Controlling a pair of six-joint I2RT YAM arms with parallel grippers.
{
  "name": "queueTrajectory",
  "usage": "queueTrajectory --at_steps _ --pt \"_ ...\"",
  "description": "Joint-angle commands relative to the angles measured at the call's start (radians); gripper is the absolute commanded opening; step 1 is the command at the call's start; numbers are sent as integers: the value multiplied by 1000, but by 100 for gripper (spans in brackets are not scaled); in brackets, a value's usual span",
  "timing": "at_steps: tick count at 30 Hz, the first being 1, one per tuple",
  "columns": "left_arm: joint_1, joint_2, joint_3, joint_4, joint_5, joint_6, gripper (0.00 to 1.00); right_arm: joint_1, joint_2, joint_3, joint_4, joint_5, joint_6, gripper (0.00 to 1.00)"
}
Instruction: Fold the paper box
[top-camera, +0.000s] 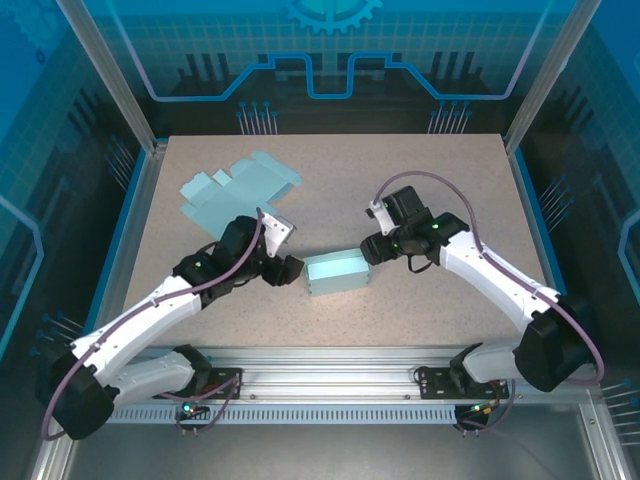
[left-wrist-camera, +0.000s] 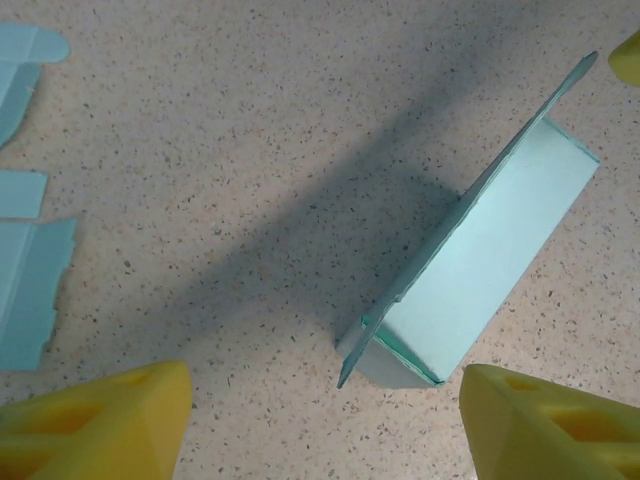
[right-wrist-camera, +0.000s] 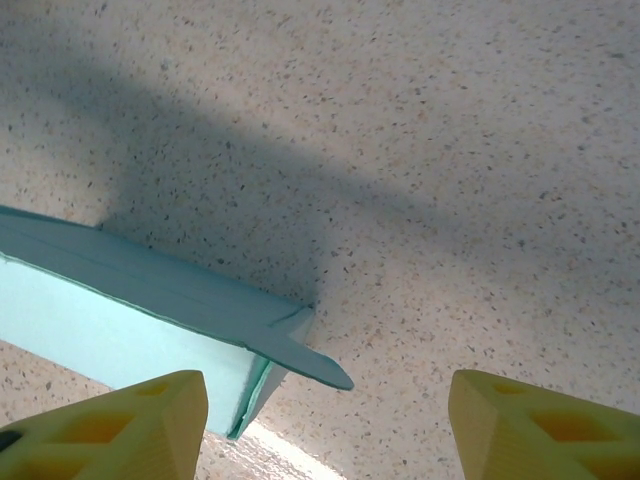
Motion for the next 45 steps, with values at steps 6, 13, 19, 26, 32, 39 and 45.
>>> queueTrajectory --at_steps 6,13,19,26,32,39,45 --pt "12 82 21 -6 38 -31 65 16 28 25 -3 -63 -56 61" --pt "13 170 50 5 49 -35 56 16 28 14 -3 -93 -52 48" --pt "12 205 77 11 81 -52 42 17 26 0 2 -101 -44 42" --pt "12 212 82 8 80 -79 25 20 18 -1 3 -111 -36 36" --pt "12 220 79 -3 79 -79 22 24 14 -12 10 -111 -26 33" --pt "11 229 85 -6 80 -66 13 26 20 -15 4 -57 -24 40" --pt "11 236 88 -6 95 -42 13 24 34 3 8 -49 -60 47"
